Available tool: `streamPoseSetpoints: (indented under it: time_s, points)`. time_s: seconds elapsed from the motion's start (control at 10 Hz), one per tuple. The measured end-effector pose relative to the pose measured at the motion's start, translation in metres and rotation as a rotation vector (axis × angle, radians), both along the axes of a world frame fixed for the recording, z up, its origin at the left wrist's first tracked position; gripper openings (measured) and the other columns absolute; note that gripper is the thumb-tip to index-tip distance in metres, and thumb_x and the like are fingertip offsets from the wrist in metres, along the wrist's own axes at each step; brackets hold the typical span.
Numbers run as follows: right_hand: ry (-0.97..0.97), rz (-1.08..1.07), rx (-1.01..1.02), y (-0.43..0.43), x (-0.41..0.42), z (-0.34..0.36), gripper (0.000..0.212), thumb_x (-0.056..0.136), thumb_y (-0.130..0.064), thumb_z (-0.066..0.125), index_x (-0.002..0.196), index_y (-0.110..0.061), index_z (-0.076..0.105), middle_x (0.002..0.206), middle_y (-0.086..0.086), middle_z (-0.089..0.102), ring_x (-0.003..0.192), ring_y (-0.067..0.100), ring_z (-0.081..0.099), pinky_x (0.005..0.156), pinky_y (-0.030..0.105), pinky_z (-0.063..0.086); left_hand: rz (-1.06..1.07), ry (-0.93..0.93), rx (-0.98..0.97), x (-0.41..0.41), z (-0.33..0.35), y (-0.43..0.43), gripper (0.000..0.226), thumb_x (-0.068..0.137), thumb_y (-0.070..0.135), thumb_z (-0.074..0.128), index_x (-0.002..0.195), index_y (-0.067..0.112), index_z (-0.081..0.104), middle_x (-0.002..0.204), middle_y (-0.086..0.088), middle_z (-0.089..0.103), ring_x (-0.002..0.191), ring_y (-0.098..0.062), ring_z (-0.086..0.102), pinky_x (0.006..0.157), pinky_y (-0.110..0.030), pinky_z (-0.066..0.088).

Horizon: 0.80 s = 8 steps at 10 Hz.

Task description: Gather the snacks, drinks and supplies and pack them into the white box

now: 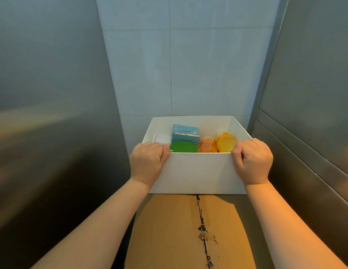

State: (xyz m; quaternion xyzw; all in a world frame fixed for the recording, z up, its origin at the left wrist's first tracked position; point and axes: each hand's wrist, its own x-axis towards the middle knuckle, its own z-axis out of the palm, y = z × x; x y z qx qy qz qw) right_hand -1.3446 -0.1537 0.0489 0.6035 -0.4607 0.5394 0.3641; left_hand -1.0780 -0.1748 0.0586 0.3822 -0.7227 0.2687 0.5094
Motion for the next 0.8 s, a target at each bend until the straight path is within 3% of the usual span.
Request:
streamPoseSetpoints:
  time_s: [0.3, 0.5, 0.6, 0.7, 0.8]
  points:
    - [-0.017, -0.016, 0.025, -0.004, 0.005, 0.002, 0.055, 0.1, -0.025, 0.031, 0.051, -0.009, 0.048, 0.05, 0.002, 0.04, 0.054, 0.009, 0.03, 0.058, 0.023, 0.022, -0.002, -0.005, 0.08, -0.002, 0.002, -0.001, 0.054, 0.099, 0.029, 0.033, 0.057, 0.008, 0.062, 0.051, -0.005, 0.058, 0.046, -0.023, 0.051, 0.047, -0.03, 0.042]
    - [-0.008, -0.092, 0.245, 0.02, 0.016, 0.006, 0.049, 0.102, -0.03, 0.023, 0.068, -0.008, 0.051, 0.066, -0.001, 0.039, 0.064, 0.016, 0.035, 0.064, 0.029, 0.025, -0.025, -0.187, 0.345, 0.007, 0.012, 0.021, 0.035, 0.099, 0.028, 0.036, 0.08, 0.011, 0.06, 0.073, -0.002, 0.056, 0.069, -0.023, 0.052, 0.065, -0.033, 0.035]
    - [0.048, -0.176, 0.457, 0.043, 0.024, 0.001, 0.035, 0.1, -0.03, 0.029, 0.099, -0.01, 0.057, 0.094, 0.008, 0.057, 0.092, 0.026, 0.053, 0.095, 0.034, 0.036, 0.021, -0.312, 0.519, 0.018, 0.008, 0.032, 0.035, 0.099, 0.031, 0.035, 0.126, 0.013, 0.048, 0.122, -0.006, 0.053, 0.114, -0.023, 0.045, 0.104, -0.035, 0.028]
    - [0.046, -0.243, 0.651, 0.073, 0.035, -0.005, 0.048, 0.097, -0.028, 0.044, 0.14, -0.011, 0.037, 0.145, 0.01, 0.039, 0.138, 0.026, 0.031, 0.114, 0.035, 0.015, 0.027, -0.348, 0.671, 0.028, 0.003, 0.053, 0.058, 0.1, 0.037, 0.028, 0.149, 0.015, 0.006, 0.156, -0.005, 0.009, 0.144, -0.02, 0.003, 0.115, -0.033, 0.005]
    - [-0.004, -0.218, 0.89, 0.106, 0.047, -0.001, 0.057, 0.097, -0.035, 0.044, 0.146, -0.014, 0.026, 0.151, 0.006, 0.032, 0.139, 0.021, 0.03, 0.112, 0.032, 0.024, -0.027, -0.377, 0.822, 0.039, 0.001, 0.088, 0.058, 0.099, 0.04, 0.028, 0.149, 0.015, 0.009, 0.156, -0.005, 0.012, 0.142, -0.02, 0.014, 0.113, -0.034, 0.019]
